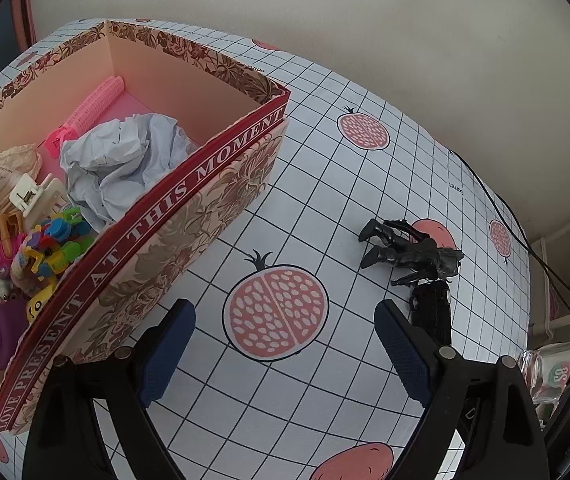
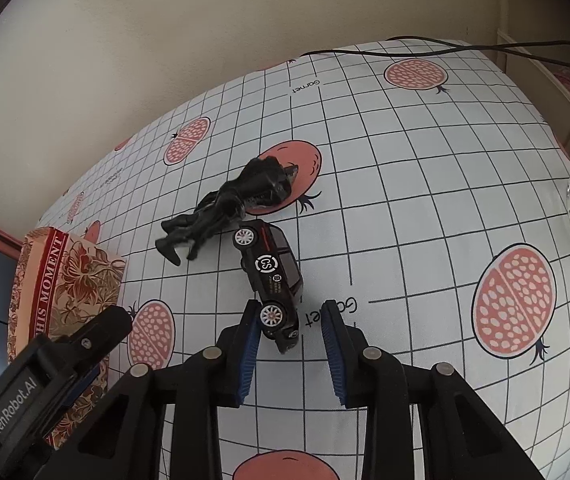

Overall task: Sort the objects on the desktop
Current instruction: 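Close the right gripper on the black toy car, then hold the toy car in the right tool while the left closes on the black figure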

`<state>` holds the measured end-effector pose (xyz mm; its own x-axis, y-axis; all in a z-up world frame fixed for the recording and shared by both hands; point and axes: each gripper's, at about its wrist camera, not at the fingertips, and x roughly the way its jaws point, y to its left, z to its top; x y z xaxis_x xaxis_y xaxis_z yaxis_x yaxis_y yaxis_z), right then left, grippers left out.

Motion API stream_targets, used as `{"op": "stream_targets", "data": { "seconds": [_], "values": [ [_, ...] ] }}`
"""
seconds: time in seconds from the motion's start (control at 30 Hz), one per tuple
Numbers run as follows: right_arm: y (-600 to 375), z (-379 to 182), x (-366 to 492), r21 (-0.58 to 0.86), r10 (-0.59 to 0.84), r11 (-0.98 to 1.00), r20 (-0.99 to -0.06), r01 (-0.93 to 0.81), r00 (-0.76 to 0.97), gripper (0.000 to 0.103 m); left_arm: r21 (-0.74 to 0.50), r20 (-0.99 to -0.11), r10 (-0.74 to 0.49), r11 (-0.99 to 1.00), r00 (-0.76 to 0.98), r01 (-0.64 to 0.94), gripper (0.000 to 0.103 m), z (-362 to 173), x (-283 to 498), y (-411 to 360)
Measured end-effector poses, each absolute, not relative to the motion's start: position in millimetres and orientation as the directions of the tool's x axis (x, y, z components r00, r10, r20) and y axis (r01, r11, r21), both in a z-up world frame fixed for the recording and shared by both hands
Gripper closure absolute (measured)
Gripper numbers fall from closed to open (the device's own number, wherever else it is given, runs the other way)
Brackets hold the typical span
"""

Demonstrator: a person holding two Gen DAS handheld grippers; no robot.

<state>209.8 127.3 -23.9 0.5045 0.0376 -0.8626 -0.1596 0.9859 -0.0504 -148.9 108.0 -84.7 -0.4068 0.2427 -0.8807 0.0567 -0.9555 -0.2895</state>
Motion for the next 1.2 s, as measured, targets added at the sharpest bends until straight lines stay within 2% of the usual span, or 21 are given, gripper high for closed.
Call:
{"op": "stream_targets", "data": {
  "seconds": [0.13, 0.5, 0.93, 1.2],
  "values": [
    [122, -24, 210, -0.021, 0.060, 0.987, -0.866, -0.157, 0.496, 0.085, -0.287, -0.880, 0.241, -0.957, -0.410, 0.052, 0.012, -84, -149, 108],
    [111, -18, 212, -0.011, 0.056, 0.992, -0.864, -0.129, 0.500, 0.086, -0.294, -0.864, 0.264, -0.956, -0.428, 0.004, 0.012, -81, -149, 117],
    [82, -7, 217, 0.029, 0.059, 0.997, -0.861, -0.067, 0.505, 0.086, -0.289, -0.816, 0.315, -0.948, -0.485, -0.130, 0.012, -69, -158, 133],
    [67, -4, 220, 0.066, 0.079, 0.997, -0.863, -0.044, 0.499, 0.086, -0.153, -0.783, 0.318, -0.931, -0.535, -0.331, 0.012, -60, -165, 180]
  ]
}}
